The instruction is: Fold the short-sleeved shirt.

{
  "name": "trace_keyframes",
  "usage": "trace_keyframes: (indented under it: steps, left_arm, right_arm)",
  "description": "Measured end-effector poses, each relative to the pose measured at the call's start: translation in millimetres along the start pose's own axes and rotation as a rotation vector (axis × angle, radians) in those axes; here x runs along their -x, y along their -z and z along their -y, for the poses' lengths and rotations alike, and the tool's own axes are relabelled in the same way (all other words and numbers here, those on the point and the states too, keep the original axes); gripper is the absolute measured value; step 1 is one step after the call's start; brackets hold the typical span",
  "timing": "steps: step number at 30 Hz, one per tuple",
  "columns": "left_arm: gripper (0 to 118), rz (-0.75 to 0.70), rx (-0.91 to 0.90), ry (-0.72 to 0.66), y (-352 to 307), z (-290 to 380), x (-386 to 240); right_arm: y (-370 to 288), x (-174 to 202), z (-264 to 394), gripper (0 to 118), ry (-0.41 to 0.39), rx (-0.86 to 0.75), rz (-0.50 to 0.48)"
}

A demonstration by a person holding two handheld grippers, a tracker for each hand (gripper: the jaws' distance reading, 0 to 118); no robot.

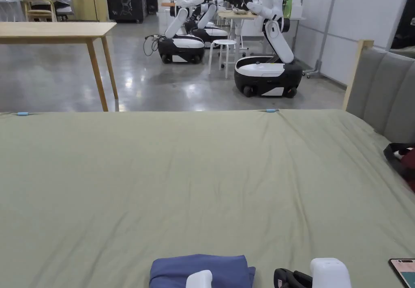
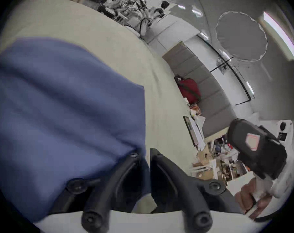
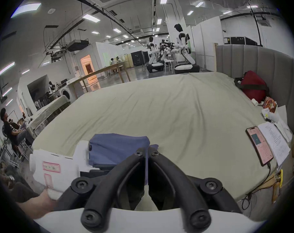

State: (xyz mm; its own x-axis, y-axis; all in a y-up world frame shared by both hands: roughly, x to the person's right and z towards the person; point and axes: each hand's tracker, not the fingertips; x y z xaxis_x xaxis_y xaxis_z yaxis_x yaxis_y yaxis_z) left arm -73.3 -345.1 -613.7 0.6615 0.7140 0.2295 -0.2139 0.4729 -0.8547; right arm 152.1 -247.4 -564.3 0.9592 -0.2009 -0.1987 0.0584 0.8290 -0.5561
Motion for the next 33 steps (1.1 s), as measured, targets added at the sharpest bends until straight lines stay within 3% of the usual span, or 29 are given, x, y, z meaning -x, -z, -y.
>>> trace_keyframes:
  steps: [5,6,7,9,10,15,18,21,22,24,26,28,30,33]
  left_arm:
    - [11,-0.003,-0.153,0.075,-79,-10,1]
    - [19,-0.006,-0.184,0.065,-95,-12,8]
    - [41,-0.006,-0.205,0.049,-111,-14,19]
    - [109,-0.008,-0.214,0.029,-133,-15,43]
    - [116,-0.018,-0.216,0.018,-140,-15,58]
    - [116,0.027,-0.209,-0.193,-149,-6,122]
    - [116,0.113,-0.173,-0.318,-125,6,147]
    - [115,0.295,-0.254,-0.356,-101,5,144]
    - [115,0.333,-0.203,-0.395,-88,1,142]
    - [111,0.324,-0.189,-0.376,-68,-4,133]
    - [91,0.240,-0.155,-0.368,-53,-7,128]
    - [30,0.177,-0.125,-0.421,-45,-6,131]
    - [27,0.195,-0.151,-0.402,-56,-5,127]
    - [27,0.069,-0.168,-0.281,-86,-9,121]
  right_arm:
    - [47,10,8,4,0.123,0.076,-0.162]
    - [57,10,13,4,0.154,0.094,-0.188]
    - [65,10,18,4,0.185,0.104,-0.210]
    - [81,9,30,4,0.247,0.128,-0.262]
    - [90,9,35,4,0.261,0.157,-0.282]
    - [105,-3,52,4,0.277,0.215,-0.210]
    - [100,-11,53,4,0.300,0.206,-0.219]
    - [96,-11,51,4,0.283,0.202,-0.209]
    - [95,-11,50,4,0.278,0.200,-0.209]
    - [94,-11,50,4,0.274,0.194,-0.202]
    - [93,-11,50,4,0.278,0.191,-0.200]
    - [90,-9,48,4,0.268,0.187,-0.188]
    - [86,-7,46,4,0.262,0.179,-0.189]
    - [74,1,40,4,0.241,0.147,-0.190]
